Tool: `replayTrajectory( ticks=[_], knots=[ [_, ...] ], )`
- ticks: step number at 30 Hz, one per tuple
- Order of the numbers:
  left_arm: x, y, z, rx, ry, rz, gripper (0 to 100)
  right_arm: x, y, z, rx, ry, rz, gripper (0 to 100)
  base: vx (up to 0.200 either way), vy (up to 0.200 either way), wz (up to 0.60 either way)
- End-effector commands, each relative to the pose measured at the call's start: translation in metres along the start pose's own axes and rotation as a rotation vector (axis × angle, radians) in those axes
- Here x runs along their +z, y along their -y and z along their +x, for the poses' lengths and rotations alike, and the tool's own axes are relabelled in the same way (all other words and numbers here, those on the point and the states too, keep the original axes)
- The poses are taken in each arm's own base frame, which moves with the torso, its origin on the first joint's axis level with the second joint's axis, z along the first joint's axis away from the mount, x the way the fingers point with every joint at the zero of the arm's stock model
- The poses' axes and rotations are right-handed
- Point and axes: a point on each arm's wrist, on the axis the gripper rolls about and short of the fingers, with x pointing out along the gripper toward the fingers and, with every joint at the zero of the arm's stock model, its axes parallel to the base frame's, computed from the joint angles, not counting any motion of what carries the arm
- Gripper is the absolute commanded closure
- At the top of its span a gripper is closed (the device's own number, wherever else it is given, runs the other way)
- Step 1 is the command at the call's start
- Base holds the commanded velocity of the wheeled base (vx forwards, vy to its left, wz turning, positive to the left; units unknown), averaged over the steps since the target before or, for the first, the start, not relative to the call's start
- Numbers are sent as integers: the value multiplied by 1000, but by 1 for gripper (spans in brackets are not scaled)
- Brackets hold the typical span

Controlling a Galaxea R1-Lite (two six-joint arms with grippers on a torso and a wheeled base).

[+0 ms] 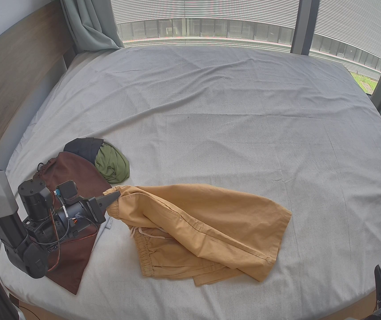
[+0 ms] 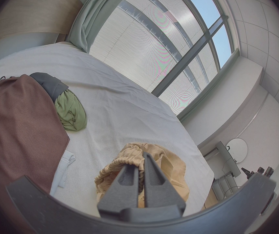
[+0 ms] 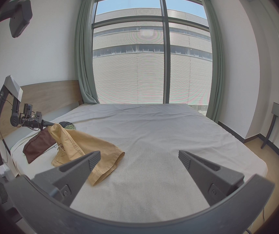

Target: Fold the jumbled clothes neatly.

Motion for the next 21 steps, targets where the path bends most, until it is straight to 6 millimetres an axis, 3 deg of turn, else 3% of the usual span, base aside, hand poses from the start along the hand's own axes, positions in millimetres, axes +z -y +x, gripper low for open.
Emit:
replayTrajectory(
  ticks=[1,7,8,10,13,21],
  knots=[
    [0,1,0,-3,1,1,100,-5,0,0,3,-2,-2,0,0,0,0],
    [0,2,0,-6,-1,1,100,-2,0,-1,6,14,-2,0,0,0,0],
    [-1,2,1,-8,-4,1,100,7,0,-3,10,58,0,0,0,0,0],
    [-1,2,1,-6,-6,0,100,55,0,-12,25,194,12,0,0,0,0],
    [0,2,0,-8,-3,2,100,95,1,-3,62,167,74,0,0,0,0],
    [-1,3,1,-10,-5,1,100,95,-1,27,160,-19,148,0,0,0,0]
  ],
)
